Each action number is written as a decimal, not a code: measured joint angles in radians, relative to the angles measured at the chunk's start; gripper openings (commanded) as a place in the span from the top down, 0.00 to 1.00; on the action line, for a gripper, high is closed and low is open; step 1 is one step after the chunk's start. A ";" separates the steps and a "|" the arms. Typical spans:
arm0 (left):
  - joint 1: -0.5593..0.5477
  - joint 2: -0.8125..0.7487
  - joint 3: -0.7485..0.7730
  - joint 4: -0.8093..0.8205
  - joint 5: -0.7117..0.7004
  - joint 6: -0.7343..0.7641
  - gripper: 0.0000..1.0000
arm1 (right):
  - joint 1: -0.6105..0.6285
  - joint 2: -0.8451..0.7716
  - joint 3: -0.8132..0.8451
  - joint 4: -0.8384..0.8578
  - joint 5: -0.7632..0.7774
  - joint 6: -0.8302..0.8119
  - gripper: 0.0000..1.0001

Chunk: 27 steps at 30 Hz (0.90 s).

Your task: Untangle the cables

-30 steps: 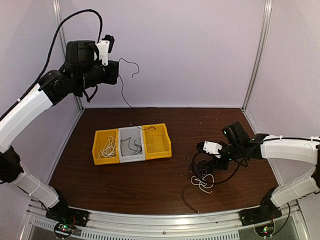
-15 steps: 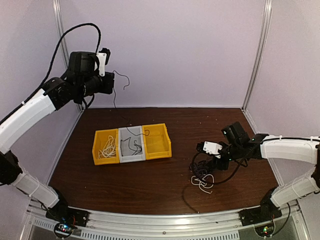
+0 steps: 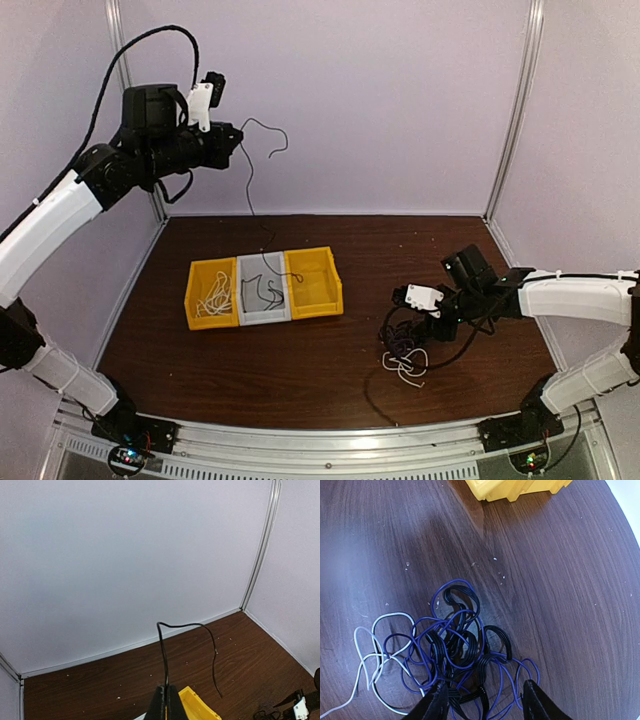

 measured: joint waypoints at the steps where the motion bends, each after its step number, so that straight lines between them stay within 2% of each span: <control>1: 0.000 0.014 0.019 0.006 0.020 -0.002 1.00 | 0.000 0.000 0.000 0.000 0.000 0.000 0.49; 13: 0.000 0.037 0.072 0.007 0.038 -0.005 1.00 | 0.000 0.012 0.000 0.000 0.014 0.000 0.48; 27: 0.000 0.016 0.097 -0.055 -0.145 0.018 1.00 | 0.000 0.019 0.000 0.000 0.018 -0.001 0.48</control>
